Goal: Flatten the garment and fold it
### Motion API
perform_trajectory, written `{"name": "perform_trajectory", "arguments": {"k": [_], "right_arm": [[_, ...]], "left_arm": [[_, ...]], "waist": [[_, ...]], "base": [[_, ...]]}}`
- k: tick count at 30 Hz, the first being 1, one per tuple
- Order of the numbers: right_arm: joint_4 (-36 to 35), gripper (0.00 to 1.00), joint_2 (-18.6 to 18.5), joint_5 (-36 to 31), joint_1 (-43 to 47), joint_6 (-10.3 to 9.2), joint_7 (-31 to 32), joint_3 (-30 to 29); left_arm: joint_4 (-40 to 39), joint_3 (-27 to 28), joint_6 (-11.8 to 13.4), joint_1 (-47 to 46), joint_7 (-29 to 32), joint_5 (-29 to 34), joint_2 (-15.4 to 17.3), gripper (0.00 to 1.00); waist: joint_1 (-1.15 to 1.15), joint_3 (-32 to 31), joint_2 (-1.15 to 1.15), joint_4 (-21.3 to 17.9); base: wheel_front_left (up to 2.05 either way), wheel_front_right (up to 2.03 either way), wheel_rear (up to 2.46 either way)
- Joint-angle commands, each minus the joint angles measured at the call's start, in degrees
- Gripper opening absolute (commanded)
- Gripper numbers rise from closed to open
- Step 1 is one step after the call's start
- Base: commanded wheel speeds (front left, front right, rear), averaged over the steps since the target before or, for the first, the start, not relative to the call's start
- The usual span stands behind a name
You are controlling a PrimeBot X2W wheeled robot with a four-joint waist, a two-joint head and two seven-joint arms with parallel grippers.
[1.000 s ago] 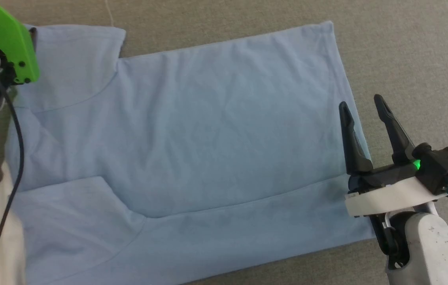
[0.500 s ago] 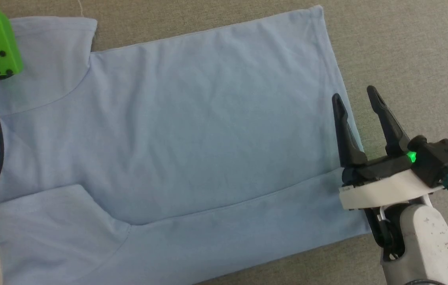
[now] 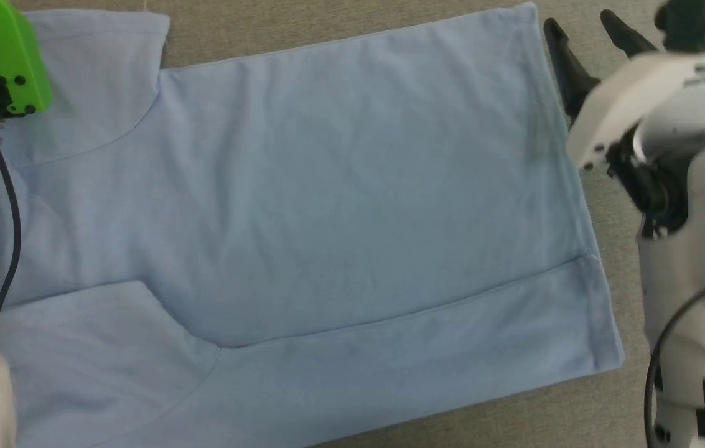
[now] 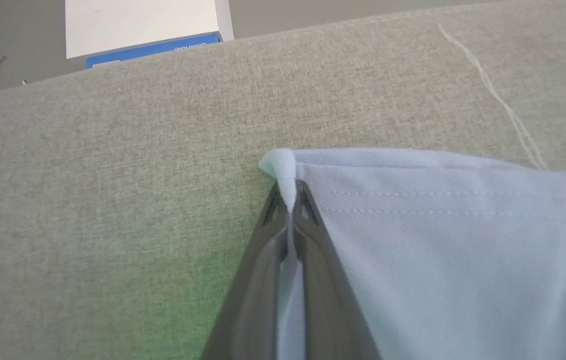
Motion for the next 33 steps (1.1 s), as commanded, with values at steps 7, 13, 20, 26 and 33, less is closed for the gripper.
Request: {"name": "perform_trajectory", "arguments": {"k": [7,13,20,26,33], "right_arm": [[8.6,1.00,0.1,-2.2,-11.3,-0.09,17.3,-1.1],[14.0,1.00,0.1,-5.0,-15.9,-0.09,23.7,-0.8],[18.3,0.00,0.1,-7.0,-17.5,-0.09,30.4,-1.5],[15.3,0.00,0.1,-5.1,-14.4,-0.09,26.1,-1.2],[7.9,0.00,-2.9,0.5,-4.5,-0.09,10.1,1.8]], "left_arm": [[-0.5,-1.0,-1.1,-0.2,-0.7,-0.2,-0.8,0.00],[-0.4,-1.6,-1.7,-0.7,-2.1,-0.4,-1.8,0.00],[0.6,-2.0,-2.6,-0.5,-3.5,-0.9,-2.6,0.00],[0.1,-1.0,-4.4,1.4,-11.6,-1.1,-3.1,0.00],[-4.6,1.7,-6.4,10.7,-28.1,-1.9,-4.1,0.00]], "waist": [[0.00,2.0,0.00,2.7],[0.00,2.8,0.00,4.3],[0.00,2.6,0.00,5.0],[0.00,-0.3,0.00,5.4],[0.00,-6.9,0.00,7.1]], "base": [[0.00,0.00,0.00],[0.00,0.00,0.00],[0.00,0.00,0.00],[0.00,0.00,0.00],[0.00,0.00,0.00]]}}
